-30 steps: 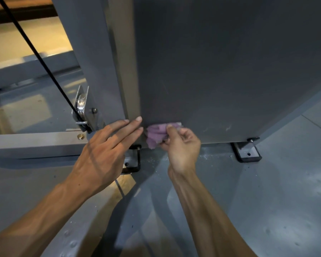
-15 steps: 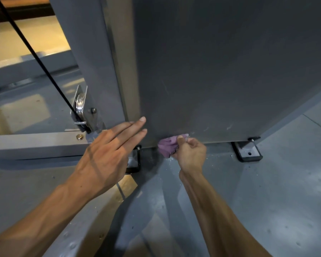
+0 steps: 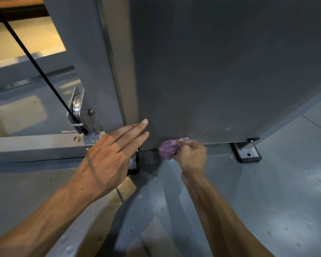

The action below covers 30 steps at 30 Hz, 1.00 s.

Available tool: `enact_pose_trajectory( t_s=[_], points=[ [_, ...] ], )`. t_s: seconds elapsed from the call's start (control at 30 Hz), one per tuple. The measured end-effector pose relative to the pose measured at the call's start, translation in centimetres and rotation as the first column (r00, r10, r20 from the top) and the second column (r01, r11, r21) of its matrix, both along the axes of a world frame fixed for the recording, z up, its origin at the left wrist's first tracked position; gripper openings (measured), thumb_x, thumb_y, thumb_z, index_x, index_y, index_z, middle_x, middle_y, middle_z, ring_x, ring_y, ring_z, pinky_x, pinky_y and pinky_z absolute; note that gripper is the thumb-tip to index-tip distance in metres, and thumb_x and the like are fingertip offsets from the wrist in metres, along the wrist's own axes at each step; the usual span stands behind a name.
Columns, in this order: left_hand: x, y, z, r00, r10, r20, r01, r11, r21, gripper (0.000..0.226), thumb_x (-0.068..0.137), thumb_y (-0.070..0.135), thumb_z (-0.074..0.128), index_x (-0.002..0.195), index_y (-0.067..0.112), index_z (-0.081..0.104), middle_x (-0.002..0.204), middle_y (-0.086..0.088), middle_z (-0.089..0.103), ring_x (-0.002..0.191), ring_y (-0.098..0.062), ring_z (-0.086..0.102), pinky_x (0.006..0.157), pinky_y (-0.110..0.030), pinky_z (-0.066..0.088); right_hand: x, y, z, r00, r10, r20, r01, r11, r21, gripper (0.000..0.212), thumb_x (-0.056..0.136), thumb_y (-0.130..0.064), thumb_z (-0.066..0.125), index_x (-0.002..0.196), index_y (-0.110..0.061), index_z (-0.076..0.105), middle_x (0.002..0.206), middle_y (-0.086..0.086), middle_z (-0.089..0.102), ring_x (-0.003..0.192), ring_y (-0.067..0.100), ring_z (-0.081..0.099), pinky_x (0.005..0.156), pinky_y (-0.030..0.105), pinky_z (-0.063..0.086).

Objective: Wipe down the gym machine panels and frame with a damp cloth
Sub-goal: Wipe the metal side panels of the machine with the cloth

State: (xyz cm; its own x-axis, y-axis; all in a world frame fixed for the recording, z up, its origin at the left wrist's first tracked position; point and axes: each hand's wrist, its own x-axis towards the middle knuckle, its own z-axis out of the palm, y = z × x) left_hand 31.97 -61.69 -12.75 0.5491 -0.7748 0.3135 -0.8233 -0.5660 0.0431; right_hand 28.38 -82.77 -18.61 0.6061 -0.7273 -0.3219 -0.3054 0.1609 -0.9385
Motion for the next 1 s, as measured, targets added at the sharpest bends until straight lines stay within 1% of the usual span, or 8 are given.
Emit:
enact_pose_trajectory(
  t_s=[0.17, 0.33, 0.43, 0.6, 0.73, 0.83, 0.9, 1.0],
  points=[
    [0.0, -0.2, 0.1, 1.000, 0.010, -0.017, -0.010, 1.000, 0.005, 0.064, 0.089, -0.003, 0.032, 0.149, 0.005, 0.052, 0.167, -0.006, 0.034, 0.140, -0.028, 0.050, 0.108, -0.035, 0.039, -0.6, 0.2, 2.3, 0.977, 0.045, 0.206, -0.006, 0.982, -0.190, 0.027, 0.096, -0.025, 0.063, 0.070, -0.018, 0.057, 0.061, -0.006, 0.055, 0.060, 0.014, 0.050, 0.060, 0.036, 0.045],
    [0.1, -0.5, 0.3, 1.000, -0.012, -0.020, 0.011, 1.000, -0.025, 0.063, 0.088, -0.004, 0.034, 0.148, 0.004, 0.053, 0.165, -0.007, 0.037, 0.140, -0.025, 0.048, 0.117, -0.020, 0.022, 0.2, -0.4, 0.0, 1.000, -0.001, -0.007, 0.000, 0.996, -0.092, 0.029, 0.093, -0.013, 0.065, 0.065, -0.018, 0.060, 0.060, -0.004, 0.064, 0.062, 0.020, 0.061, 0.071, 0.051, 0.059],
    [0.1, -0.6, 0.2, 1.000, -0.028, -0.010, 0.028, 0.999, -0.038, 0.063, 0.088, -0.005, 0.034, 0.147, 0.003, 0.055, 0.164, -0.008, 0.039, 0.139, -0.026, 0.050, 0.112, -0.031, 0.036, 0.0, -0.2, 0.1, 1.000, 0.004, -0.005, -0.004, 0.996, -0.085, 0.027, 0.093, -0.014, 0.065, 0.066, -0.017, 0.061, 0.066, 0.004, 0.069, 0.067, 0.026, 0.068, 0.071, 0.048, 0.061],
    [0.4, -0.7, -0.3, 0.999, -0.038, -0.015, 0.037, 0.998, -0.045, 0.062, 0.088, -0.005, 0.035, 0.147, 0.002, 0.054, 0.165, -0.008, 0.037, 0.141, -0.026, 0.047, 0.116, -0.036, 0.038, 0.0, 0.1, 2.1, 0.977, 0.044, 0.210, -0.005, 0.983, -0.184, 0.030, 0.094, -0.025, 0.064, 0.066, -0.021, 0.054, 0.054, -0.015, 0.047, 0.054, 0.010, 0.042, 0.057, 0.034, 0.038],
    [0.4, -1.0, 0.1, 0.999, -0.046, -0.010, 0.045, 0.998, -0.048, 0.063, 0.087, -0.005, 0.035, 0.146, 0.002, 0.055, 0.163, -0.009, 0.039, 0.140, -0.025, 0.047, 0.117, -0.033, 0.035, 0.6, 0.0, 0.6, 1.000, -0.013, 0.007, 0.014, 0.994, -0.108, 0.028, 0.091, -0.019, 0.066, 0.065, -0.018, 0.058, 0.058, -0.008, 0.061, 0.059, 0.018, 0.058, 0.066, 0.045, 0.056],
    [0.2, -1.0, 0.2, 0.999, -0.050, -0.008, 0.049, 0.998, -0.043, 0.063, 0.086, -0.004, 0.034, 0.145, 0.001, 0.055, 0.163, -0.010, 0.040, 0.139, -0.025, 0.047, 0.117, -0.034, 0.035, 0.3, 0.2, 0.3, 0.997, -0.015, -0.073, 0.009, 0.997, -0.082, 0.024, 0.091, -0.017, 0.066, 0.068, -0.013, 0.063, 0.069, 0.006, 0.071, 0.070, 0.029, 0.070, 0.073, 0.051, 0.060],
    [0.0, -1.0, 0.3, 0.998, -0.053, -0.014, 0.053, 0.998, -0.036, 0.063, 0.086, -0.003, 0.034, 0.145, 0.001, 0.056, 0.163, -0.010, 0.040, 0.139, -0.026, 0.047, 0.116, -0.036, 0.038, 0.1, 0.3, 1.3, 1.000, -0.013, 0.023, 0.016, 0.993, -0.119, 0.028, 0.093, -0.018, 0.066, 0.067, -0.013, 0.060, 0.061, 0.000, 0.064, 0.060, 0.023, 0.061, 0.067, 0.045, 0.058],
    [0.2, -1.0, 0.2, 0.999, -0.048, -0.021, 0.047, 0.998, -0.039, 0.063, 0.087, -0.001, 0.032, 0.145, 0.001, 0.056, 0.163, -0.010, 0.040, 0.140, -0.027, 0.048, 0.114, -0.039, 0.042, 0.2, 0.5, 3.1, 0.973, 0.011, 0.229, 0.028, 0.986, -0.165, 0.031, 0.093, -0.024, 0.065, 0.064, -0.022, 0.053, 0.057, -0.008, 0.050, 0.056, 0.013, 0.044, 0.059, 0.035, 0.041]
  ],
)
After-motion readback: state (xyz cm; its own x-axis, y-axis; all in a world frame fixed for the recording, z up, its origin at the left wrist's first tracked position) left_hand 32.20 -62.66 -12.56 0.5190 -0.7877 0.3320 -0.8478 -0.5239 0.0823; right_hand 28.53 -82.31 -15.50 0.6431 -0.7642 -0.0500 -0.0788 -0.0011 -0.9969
